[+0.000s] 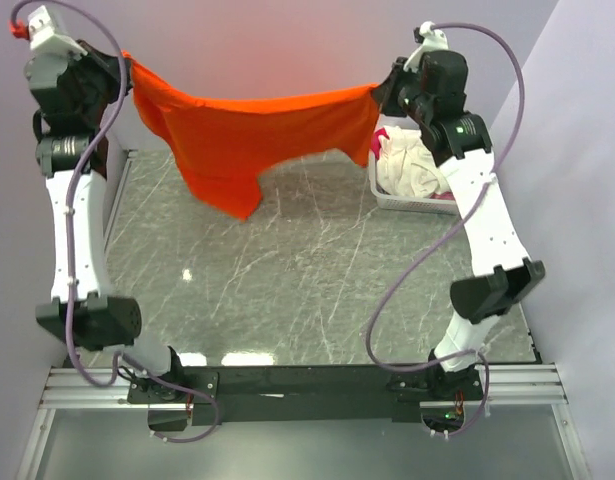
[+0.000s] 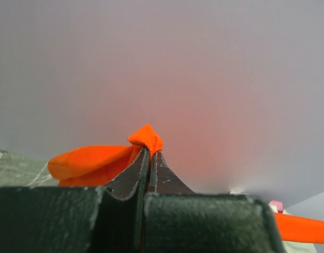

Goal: Fold and stack the t-shirts
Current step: Flatten the tshirt out

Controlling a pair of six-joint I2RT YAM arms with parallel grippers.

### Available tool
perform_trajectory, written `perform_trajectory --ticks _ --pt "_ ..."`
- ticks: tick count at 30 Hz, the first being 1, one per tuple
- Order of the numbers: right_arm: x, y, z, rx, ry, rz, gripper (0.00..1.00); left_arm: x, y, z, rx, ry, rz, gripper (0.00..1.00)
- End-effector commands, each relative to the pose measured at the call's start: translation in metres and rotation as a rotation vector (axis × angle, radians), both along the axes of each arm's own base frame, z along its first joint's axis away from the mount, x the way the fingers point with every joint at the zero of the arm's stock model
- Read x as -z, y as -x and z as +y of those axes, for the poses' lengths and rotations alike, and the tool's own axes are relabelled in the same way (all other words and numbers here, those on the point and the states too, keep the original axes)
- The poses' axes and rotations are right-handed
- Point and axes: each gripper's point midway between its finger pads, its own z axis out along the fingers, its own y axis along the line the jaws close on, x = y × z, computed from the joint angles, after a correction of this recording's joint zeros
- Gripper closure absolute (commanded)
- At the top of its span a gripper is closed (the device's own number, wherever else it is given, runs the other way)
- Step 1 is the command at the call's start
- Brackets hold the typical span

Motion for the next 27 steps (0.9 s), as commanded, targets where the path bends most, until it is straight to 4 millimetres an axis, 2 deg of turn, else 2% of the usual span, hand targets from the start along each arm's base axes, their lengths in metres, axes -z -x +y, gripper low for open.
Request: perform_trajectory --ticks 1,2,3,4,5,7,8,9,10,11,13,15,17,18,20,21,23,25,27 --pt "-0.037 0.031 -0.005 -0.017 -0.01 -0.118 1.0 -0.049 0.046 -0.001 -0.036 -0.025 -0.161 1.0" --pt "-0.049 0.049 -0.004 -0.025 -0.014 -0.151 1.0 -0.066 0.07 -0.001 -0.059 -0.029 -0.218 1.0" --pt "-0.035 0.052 -0.004 -0.028 0.003 -0.129 1.0 -0.056 0.073 -0.001 -0.066 -0.03 -0.217 1.0" --pt "-0.038 0.06 -0.004 -0.029 0.003 -0.141 1.0 -0.058 0.084 0.0 -0.083 -0.033 -0.234 0.99" --pt "-0.049 0.076 -0.01 -0.021 -0.002 -0.168 1.0 -0.07 0.107 0.003 -0.119 -0.033 -0.274 0.99" --pt "-0.046 0.091 -0.012 -0.011 -0.002 -0.154 1.0 -0.064 0.122 0.007 -0.153 -0.038 -0.263 1.0" --pt "-0.058 0.108 -0.018 -0.003 -0.014 -0.183 1.0 -0.073 0.141 0.006 -0.165 -0.044 -0.289 1.0" --pt "-0.062 0.117 -0.021 0.008 -0.017 -0.193 1.0 -0.072 0.15 0.01 -0.195 -0.048 -0.288 1.0" --pt "-0.06 0.125 -0.024 0.013 -0.014 -0.188 1.0 -0.063 0.156 0.011 -0.208 -0.045 -0.263 1.0" --pt "-0.072 0.142 -0.03 0.02 -0.023 -0.221 1.0 -0.07 0.176 0.009 -0.217 -0.046 -0.29 1.0" --pt "-0.069 0.155 -0.037 0.039 -0.015 -0.219 1.0 -0.06 0.188 0.013 -0.249 -0.058 -0.275 1.0" --pt "-0.077 0.173 -0.047 0.055 -0.024 -0.24 1.0 -0.069 0.211 0.018 -0.296 -0.074 -0.3 0.99" --pt "-0.078 0.19 -0.056 0.07 -0.019 -0.231 1.0 -0.075 0.222 0.018 -0.307 -0.094 -0.303 0.99" --pt "-0.081 0.197 -0.059 0.077 -0.026 -0.233 1.0 -0.087 0.231 0.015 -0.304 -0.111 -0.326 0.99" --pt "-0.082 0.213 -0.067 0.09 -0.032 -0.23 1.0 -0.091 0.236 0.013 -0.297 -0.126 -0.319 0.99" --pt "-0.082 0.218 -0.068 0.092 -0.043 -0.228 1.0 -0.101 0.243 0.011 -0.295 -0.138 -0.34 1.0" --pt "-0.082 0.226 -0.074 0.11 -0.054 -0.232 1.0 -0.106 0.246 0.009 -0.285 -0.15 -0.348 1.0" --pt "-0.072 0.224 -0.075 0.121 -0.049 -0.213 1.0 -0.109 0.247 0.007 -0.278 -0.156 -0.357 1.0" --pt "-0.062 0.216 -0.072 0.122 -0.037 -0.19 1.0 -0.099 0.234 0.009 -0.274 -0.134 -0.333 1.0"
